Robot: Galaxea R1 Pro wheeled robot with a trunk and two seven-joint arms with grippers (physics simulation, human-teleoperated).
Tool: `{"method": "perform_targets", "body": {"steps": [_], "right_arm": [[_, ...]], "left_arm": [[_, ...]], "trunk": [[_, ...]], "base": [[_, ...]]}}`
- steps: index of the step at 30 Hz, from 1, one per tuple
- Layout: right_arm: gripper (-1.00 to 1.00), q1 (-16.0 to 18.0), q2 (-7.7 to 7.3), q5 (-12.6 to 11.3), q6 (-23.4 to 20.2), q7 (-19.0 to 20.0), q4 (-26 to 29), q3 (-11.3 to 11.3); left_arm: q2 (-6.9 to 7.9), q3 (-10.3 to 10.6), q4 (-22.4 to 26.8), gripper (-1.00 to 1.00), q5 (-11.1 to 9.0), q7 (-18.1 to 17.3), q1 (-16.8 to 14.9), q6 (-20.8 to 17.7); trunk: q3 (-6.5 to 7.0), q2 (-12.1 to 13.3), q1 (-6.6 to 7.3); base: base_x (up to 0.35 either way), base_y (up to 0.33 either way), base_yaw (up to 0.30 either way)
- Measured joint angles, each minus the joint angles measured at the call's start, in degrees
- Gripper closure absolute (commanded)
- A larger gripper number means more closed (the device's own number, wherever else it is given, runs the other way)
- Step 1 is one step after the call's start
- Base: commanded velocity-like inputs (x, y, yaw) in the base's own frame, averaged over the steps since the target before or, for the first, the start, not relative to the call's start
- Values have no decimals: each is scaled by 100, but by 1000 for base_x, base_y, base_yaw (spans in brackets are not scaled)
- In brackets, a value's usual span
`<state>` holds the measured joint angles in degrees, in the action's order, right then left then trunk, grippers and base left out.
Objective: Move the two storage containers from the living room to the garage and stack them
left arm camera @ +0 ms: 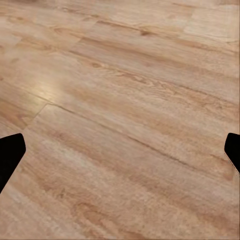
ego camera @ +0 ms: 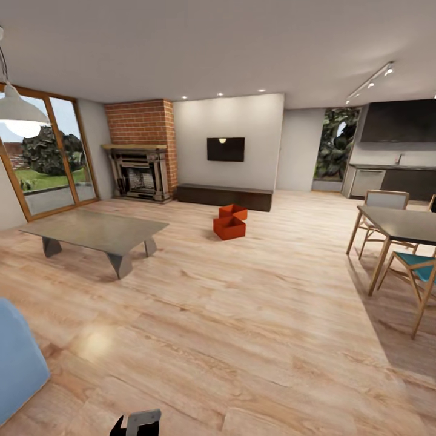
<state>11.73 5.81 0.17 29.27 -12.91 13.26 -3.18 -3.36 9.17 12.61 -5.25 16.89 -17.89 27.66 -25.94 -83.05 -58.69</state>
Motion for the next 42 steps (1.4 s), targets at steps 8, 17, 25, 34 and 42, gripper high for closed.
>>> {"method": "perform_targets", "body": {"steps": [8,17,25,34,42], "right_arm": [[-100,-1,-1,-1,-1,-1,-1,0],[-100,0,0,-2,0,-1,-2,0],[-100,0,0,-1,0,-1,-1,0],[-100,0,0,-1,1,-1,2,0],[-100,0,0,-1,1,-1,3,0]], "left_arm": [[-1,0,-2,-100,0,-9,-1,0],[0,0,0,-100,0,-9,0,0],[0,0,0,-100,0,-9,0,0],[0,0,0,-100,0,-10,0,-1],[0,0,0,-100,3,-6,0,0]], "trunk": [[0,0,0],[0,0,0],[0,0,0],[0,0,0],[0,0,0]], "base": [[341,0,-228],[341,-1,-107],[341,-63,-4],[340,-119,0],[340,-149,0]]}}
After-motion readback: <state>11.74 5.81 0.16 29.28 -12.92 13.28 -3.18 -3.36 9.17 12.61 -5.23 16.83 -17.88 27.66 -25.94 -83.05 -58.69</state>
